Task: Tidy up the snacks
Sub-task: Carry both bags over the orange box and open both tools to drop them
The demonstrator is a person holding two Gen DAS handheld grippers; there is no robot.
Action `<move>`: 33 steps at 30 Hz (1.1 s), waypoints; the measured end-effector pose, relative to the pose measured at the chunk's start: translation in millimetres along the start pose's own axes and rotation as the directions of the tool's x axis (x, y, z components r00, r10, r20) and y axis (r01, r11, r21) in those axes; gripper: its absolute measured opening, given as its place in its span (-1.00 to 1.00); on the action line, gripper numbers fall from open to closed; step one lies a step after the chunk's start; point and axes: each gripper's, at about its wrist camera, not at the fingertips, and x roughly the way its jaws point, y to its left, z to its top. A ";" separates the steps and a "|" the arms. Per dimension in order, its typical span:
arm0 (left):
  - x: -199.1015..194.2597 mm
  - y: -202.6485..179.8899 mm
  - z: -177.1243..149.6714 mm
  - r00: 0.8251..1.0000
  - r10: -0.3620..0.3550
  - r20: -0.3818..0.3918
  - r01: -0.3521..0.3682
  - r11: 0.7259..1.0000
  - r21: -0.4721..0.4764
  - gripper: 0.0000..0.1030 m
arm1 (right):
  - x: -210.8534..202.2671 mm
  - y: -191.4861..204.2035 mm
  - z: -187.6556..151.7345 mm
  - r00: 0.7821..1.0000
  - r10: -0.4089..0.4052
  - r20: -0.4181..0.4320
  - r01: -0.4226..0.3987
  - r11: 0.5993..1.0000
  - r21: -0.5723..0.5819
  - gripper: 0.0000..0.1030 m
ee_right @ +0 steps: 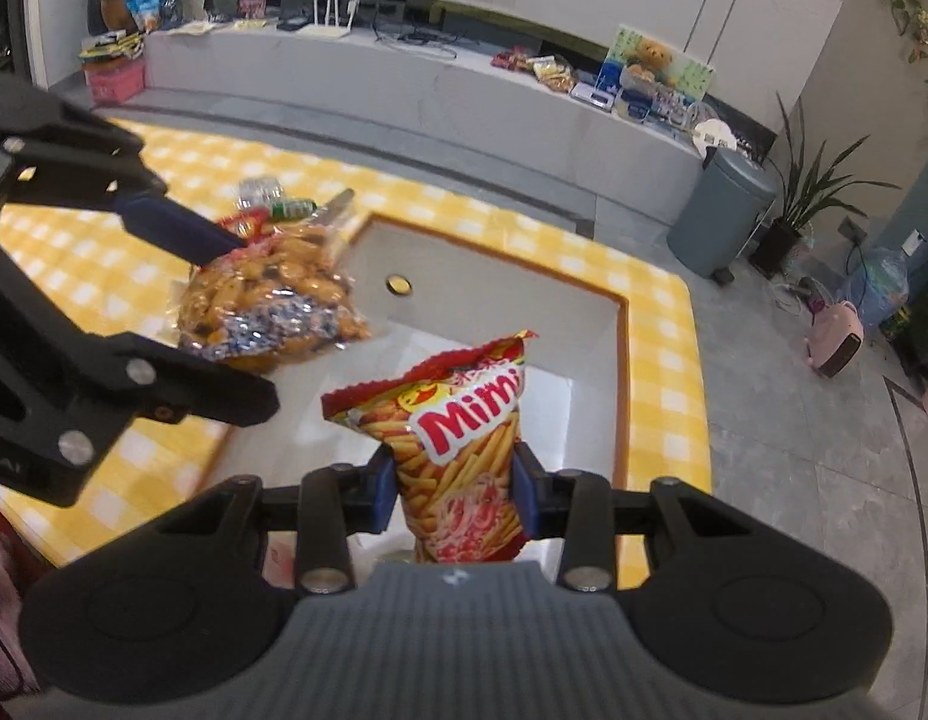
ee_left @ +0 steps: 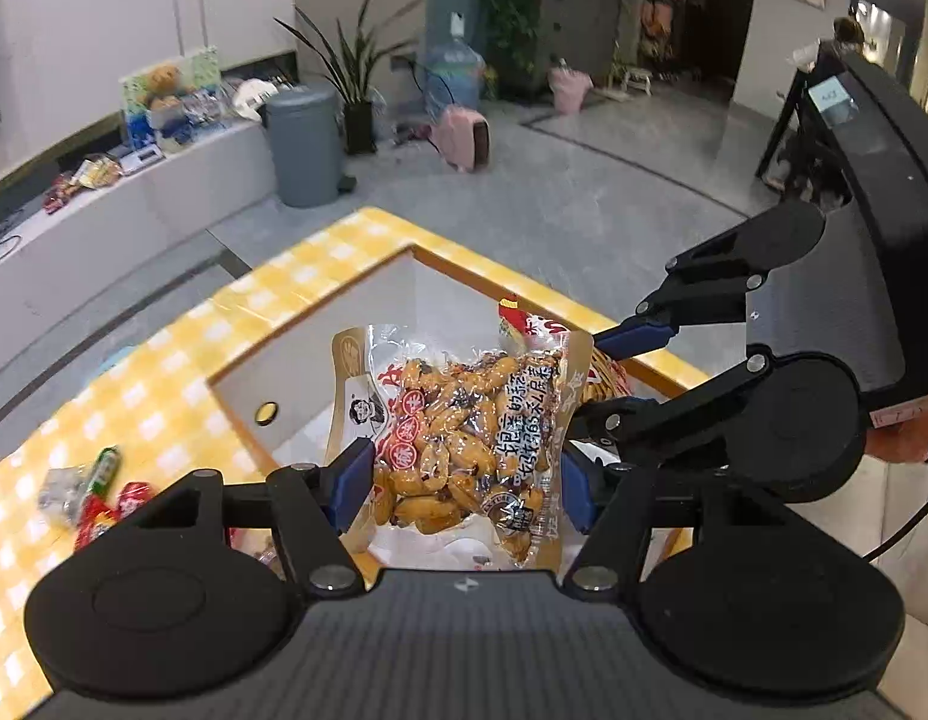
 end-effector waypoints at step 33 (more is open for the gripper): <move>124.2 -10.9 -21.0 0.914 -0.038 -0.404 0.130 0.971 0.202 0.13 | 115.2 -18.5 -9.8 0.947 0.120 -0.298 -0.171 0.974 -0.149 -0.27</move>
